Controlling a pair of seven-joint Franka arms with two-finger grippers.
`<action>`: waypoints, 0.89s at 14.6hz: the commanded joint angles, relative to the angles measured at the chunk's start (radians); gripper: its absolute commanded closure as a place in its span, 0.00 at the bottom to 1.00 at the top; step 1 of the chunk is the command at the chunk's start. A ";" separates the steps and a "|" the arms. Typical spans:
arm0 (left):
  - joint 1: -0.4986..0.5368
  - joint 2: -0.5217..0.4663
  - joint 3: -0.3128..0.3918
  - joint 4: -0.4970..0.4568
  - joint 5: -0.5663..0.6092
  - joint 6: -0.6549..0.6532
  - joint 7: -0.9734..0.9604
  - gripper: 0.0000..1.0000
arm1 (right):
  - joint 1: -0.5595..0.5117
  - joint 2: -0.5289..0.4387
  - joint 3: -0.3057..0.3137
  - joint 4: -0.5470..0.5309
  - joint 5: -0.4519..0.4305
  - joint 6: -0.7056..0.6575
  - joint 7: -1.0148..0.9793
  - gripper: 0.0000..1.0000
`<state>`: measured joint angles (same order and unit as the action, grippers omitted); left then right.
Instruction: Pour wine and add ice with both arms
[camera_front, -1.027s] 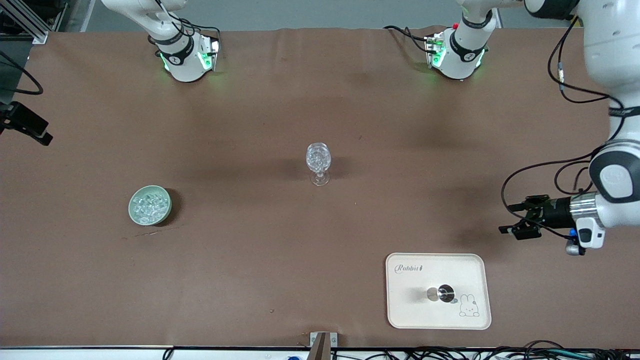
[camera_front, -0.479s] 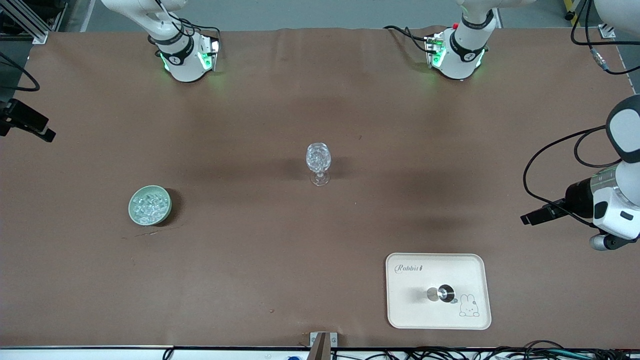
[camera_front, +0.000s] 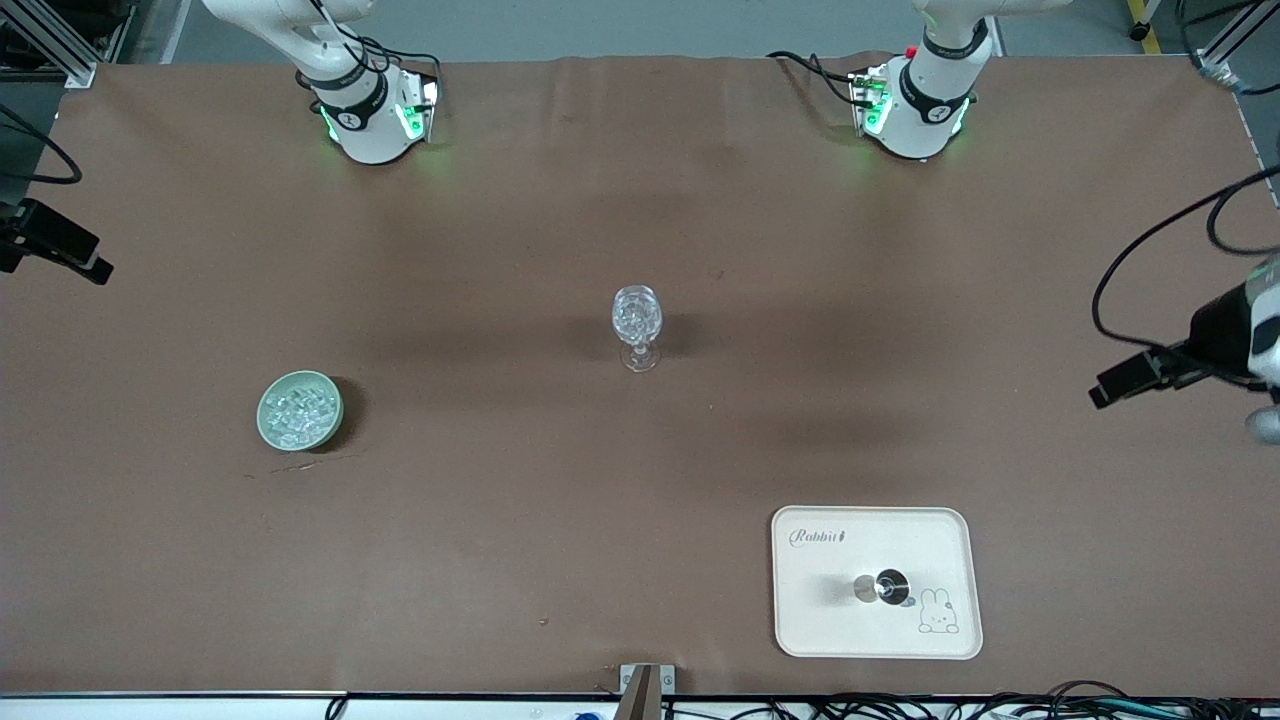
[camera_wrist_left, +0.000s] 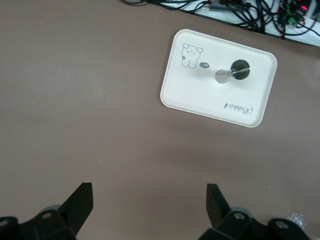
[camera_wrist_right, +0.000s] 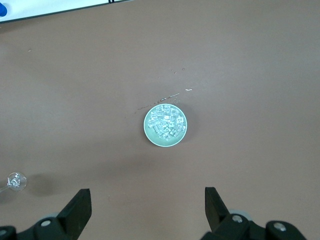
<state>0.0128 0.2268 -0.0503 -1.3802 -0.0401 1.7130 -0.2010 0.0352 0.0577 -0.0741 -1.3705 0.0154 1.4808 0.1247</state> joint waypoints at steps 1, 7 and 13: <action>0.007 -0.110 -0.008 -0.111 0.022 -0.001 0.136 0.00 | 0.005 -0.022 -0.006 -0.024 0.011 0.003 -0.013 0.00; 0.006 -0.271 -0.051 -0.285 0.051 0.028 0.147 0.00 | 0.005 -0.021 -0.006 -0.024 0.011 0.003 -0.013 0.00; -0.001 -0.270 -0.052 -0.301 0.049 0.048 0.134 0.00 | 0.005 -0.021 -0.006 -0.024 0.011 0.003 -0.014 0.00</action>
<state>0.0130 -0.0295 -0.0996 -1.6612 -0.0107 1.7420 -0.0614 0.0353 0.0577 -0.0741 -1.3716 0.0154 1.4808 0.1246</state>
